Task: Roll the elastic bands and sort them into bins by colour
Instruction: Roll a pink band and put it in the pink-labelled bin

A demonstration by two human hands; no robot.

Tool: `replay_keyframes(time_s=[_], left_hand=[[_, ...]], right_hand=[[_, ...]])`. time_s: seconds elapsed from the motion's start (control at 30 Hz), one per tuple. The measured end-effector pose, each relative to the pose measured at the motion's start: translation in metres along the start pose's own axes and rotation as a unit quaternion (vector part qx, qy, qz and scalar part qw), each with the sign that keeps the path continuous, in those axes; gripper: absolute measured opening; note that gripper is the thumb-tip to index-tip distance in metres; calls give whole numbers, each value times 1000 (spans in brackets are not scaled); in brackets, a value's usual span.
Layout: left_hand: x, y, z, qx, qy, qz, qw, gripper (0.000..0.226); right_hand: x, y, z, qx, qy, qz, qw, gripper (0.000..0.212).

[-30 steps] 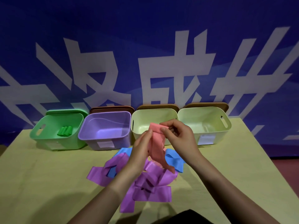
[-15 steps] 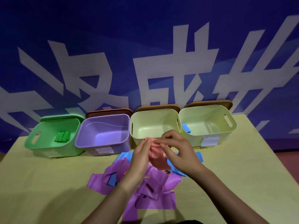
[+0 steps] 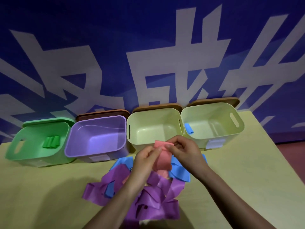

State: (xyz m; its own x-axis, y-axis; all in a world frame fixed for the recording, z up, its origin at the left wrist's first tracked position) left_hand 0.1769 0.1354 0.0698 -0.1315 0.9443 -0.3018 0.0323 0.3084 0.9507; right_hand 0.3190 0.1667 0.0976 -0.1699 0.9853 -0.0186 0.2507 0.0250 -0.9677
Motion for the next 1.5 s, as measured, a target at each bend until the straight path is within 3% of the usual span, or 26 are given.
replay_keyframes(time_s=[0.1,0.23,0.37,0.47,0.7,0.8,0.93,1.07,1.13,1.3,1.4,1.5], left_hand=[[5,-3,-1,25,0,19,1000,33],[8,-6,-5,21,26,33,999,28],[4,-6,4,-103,-6,-55,993,17],[-5,-5,16,-154,-68,-99,981,25],[-22,5,10,-208,-4,-68,976,32],[-32,10,4,-180,-3,-29,983,30],[-46,15,-2,-127,9,23,992,24],[-63,24,-8,20,26,108,994,23],[-70,29,-10,81,37,159,983,25],[-76,41,-10,145,41,244,958,42],[-75,37,-12,132,36,215,967,25],[-74,30,-16,133,18,187,973,28]], right_hand=[[2,-6,1,-97,20,-81,992,22],[2,-11,6,-170,35,-165,971,4],[2,-17,-2,-151,76,-181,969,11],[-4,-27,-10,-135,93,-194,967,16],[-30,-51,-2,-220,-17,-300,928,26],[-45,-57,-6,-140,-45,-273,951,31],[-55,-50,-9,-10,-22,-140,990,30],[-57,-39,0,8,-12,-51,999,7],[-59,-40,4,46,-25,-45,998,16],[-64,-41,11,139,-68,-11,988,12],[-67,-39,7,81,-9,-53,995,18],[-78,-47,11,-20,38,-140,989,22]])
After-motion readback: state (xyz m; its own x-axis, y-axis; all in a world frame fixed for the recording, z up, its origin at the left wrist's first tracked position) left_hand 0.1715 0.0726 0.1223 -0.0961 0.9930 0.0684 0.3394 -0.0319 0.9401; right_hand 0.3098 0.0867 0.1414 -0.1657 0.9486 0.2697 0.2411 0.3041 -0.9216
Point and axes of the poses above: each hand's wrist, its own x-axis towards the middle knuckle, its own z-axis out of the palm, y = z × x, the point moved 7 cm from there along x, towards the middle knuckle
